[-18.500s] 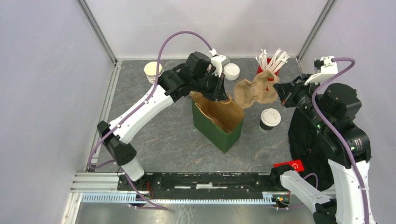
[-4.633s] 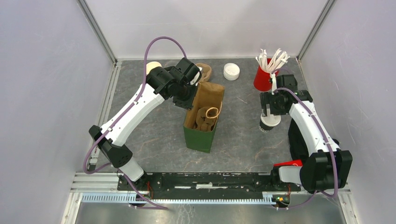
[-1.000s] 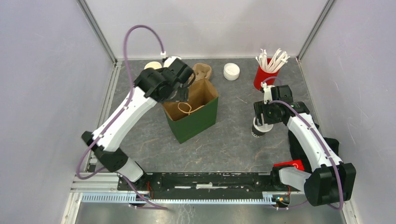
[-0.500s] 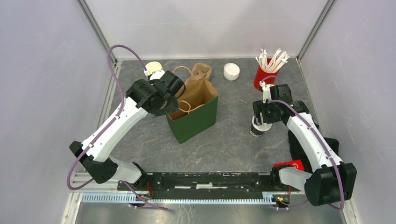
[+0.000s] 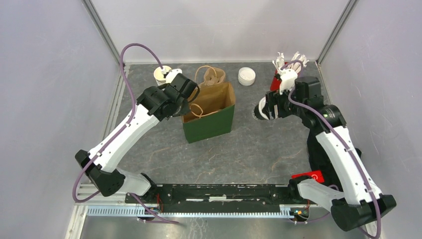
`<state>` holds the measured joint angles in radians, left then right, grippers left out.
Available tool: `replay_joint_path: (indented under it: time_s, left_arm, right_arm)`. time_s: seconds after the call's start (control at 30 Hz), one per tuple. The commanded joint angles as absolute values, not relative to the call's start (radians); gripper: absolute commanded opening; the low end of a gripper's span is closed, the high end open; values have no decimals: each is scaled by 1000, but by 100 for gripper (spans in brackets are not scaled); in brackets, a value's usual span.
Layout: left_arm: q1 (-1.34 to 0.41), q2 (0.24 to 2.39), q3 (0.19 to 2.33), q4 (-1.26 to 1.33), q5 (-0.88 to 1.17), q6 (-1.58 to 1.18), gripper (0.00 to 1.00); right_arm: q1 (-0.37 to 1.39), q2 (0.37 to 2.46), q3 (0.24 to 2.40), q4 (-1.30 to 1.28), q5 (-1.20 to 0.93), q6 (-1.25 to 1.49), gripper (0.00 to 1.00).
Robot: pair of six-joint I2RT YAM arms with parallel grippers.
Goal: Pack the takeout coffee
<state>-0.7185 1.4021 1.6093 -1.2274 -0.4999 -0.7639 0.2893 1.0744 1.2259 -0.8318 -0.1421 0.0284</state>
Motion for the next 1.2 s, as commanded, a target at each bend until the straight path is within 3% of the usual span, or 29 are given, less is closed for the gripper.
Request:
replay_joint_path:
  time_s: [0.0,0.33,0.67,0.8,1.17]
  left_arm:
    - [-715,1316,1522,-1009,-529,-589,2]
    - [-715,1113,1273,-728,-467,-437,2]
    - [-715,1033,1156,-655,-421,-415,2]
    - [-715,1013,1141,-655,-416,-428,2]
    - [-715,899,1023,-536,-393,-374,2]
  right_arm:
    - [326,1024,1356,-786,-234,-4,65]
    - [421,1013,1506,-784,-442,-35,63]
    - [495,1068,1603,-710,-587,56,61]
    - [570,1101,1614,-691,-548,78,60]
    - [928,1270,1747,-788,-149,-80,58]
